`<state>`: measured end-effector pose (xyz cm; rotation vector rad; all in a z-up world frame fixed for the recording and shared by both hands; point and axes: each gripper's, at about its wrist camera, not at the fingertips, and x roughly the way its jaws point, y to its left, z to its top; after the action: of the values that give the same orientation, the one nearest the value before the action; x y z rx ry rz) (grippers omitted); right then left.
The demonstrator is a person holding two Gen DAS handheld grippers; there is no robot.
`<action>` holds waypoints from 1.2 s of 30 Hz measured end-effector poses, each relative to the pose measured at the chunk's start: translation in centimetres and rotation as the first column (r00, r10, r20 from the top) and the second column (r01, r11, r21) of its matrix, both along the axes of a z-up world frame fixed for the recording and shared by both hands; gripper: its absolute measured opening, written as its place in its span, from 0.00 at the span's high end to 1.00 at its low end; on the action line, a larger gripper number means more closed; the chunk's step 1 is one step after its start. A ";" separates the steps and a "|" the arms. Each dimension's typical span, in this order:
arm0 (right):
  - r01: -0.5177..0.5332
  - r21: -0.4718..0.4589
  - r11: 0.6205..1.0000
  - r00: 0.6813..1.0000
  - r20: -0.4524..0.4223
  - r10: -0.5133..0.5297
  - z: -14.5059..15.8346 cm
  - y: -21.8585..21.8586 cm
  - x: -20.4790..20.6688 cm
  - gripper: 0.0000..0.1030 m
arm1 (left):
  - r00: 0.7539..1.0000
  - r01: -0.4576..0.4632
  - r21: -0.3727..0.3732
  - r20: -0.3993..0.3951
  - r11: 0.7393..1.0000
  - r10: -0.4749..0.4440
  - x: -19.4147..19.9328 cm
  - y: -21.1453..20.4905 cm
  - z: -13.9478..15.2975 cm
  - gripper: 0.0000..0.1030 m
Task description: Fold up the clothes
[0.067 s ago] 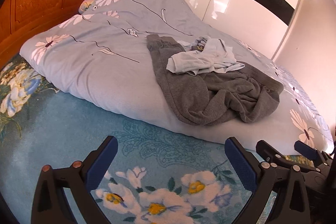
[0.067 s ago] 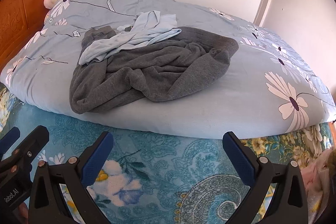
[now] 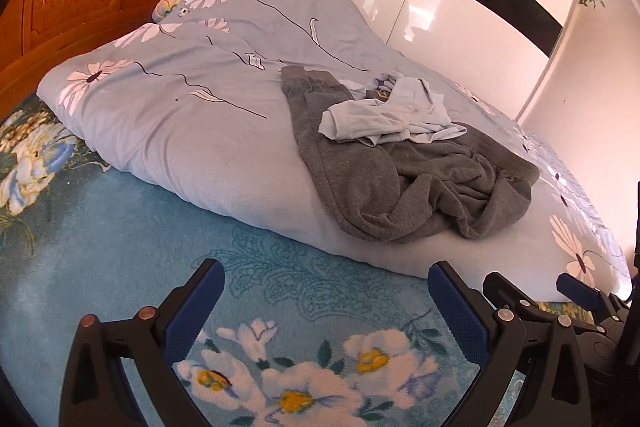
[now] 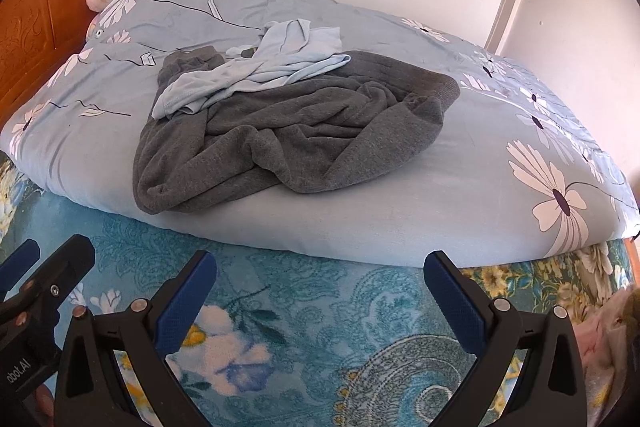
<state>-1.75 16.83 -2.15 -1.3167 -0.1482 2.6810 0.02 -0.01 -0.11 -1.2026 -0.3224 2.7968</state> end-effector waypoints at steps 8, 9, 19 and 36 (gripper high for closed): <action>-0.037 0.006 0.999 0.999 -0.016 0.037 -0.9 -1.8 -0.5 0.00 | 0.997 -0.009 0.071 -0.070 0.997 0.014 -0.2 -0.4 -0.6 0.00; -0.043 0.014 0.999 0.999 -0.015 0.043 -0.8 -2.2 -0.5 0.00 | 0.998 0.010 0.086 -0.057 0.996 -0.005 -0.4 -0.7 -0.8 0.00; -0.074 0.050 0.996 0.997 -0.015 0.075 -0.3 -4.2 -0.5 0.00 | 0.992 0.129 0.128 -0.020 0.983 -0.128 -0.8 -1.2 0.0 0.00; -0.097 0.078 0.992 0.995 -0.021 0.099 1.0 -4.3 0.2 0.00 | 0.986 0.157 0.112 -0.066 0.981 -0.150 0.3 -0.9 1.8 0.00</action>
<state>-1.60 12.53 -1.10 -1.2854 -0.3182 2.7402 0.30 -0.96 1.65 -1.0710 -0.3665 2.6351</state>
